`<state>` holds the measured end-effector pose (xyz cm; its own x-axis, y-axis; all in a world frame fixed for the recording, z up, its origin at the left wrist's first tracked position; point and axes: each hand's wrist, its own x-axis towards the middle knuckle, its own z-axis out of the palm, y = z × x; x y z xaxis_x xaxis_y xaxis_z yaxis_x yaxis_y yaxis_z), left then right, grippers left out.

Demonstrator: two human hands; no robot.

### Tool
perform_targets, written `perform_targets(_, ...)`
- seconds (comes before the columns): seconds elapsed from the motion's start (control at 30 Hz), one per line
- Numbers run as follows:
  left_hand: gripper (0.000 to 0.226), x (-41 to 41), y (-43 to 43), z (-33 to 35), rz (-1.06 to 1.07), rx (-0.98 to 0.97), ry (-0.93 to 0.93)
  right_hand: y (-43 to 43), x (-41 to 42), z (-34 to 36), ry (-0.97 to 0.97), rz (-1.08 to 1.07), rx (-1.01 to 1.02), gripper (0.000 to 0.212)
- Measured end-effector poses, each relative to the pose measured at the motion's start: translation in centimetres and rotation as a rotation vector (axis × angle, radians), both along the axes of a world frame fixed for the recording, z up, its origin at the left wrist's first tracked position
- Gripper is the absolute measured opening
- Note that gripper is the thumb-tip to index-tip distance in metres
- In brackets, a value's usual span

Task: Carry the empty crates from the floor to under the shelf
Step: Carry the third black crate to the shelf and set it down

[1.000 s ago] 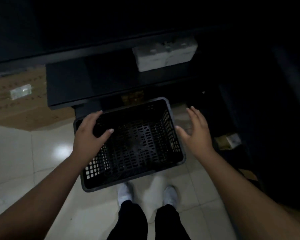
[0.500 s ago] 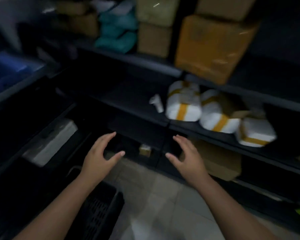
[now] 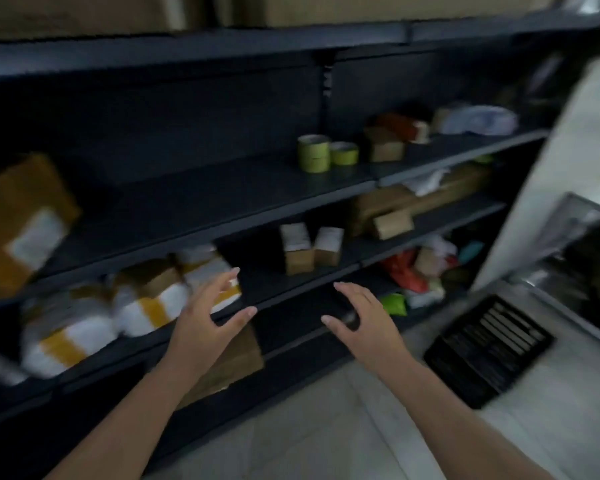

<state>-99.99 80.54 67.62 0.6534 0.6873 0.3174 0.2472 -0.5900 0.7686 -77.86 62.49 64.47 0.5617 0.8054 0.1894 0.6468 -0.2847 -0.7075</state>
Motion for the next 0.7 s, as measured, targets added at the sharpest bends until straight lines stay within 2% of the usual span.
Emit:
perform_targets(0.2, 0.053, 18.3, -4.3, -0.7, -0.341, -0.053, -0.025, -11.4, 11.6, -0.4, 0.001, -0.394, -0.002, 0.070)
perform_targets(0.37, 0.060, 32.4, -7.3, -2.5, -0.575, -0.101, -0.032, -19.0, 18.5, -0.7, 0.005, -0.688, -0.005, 0.069)
perform_targets(0.7, 0.065, 50.6, -15.6, -6.9, -0.829, -0.293, 0.034, -30.7, 25.9, -0.8, 0.009, -1.129, -0.002, 0.068)
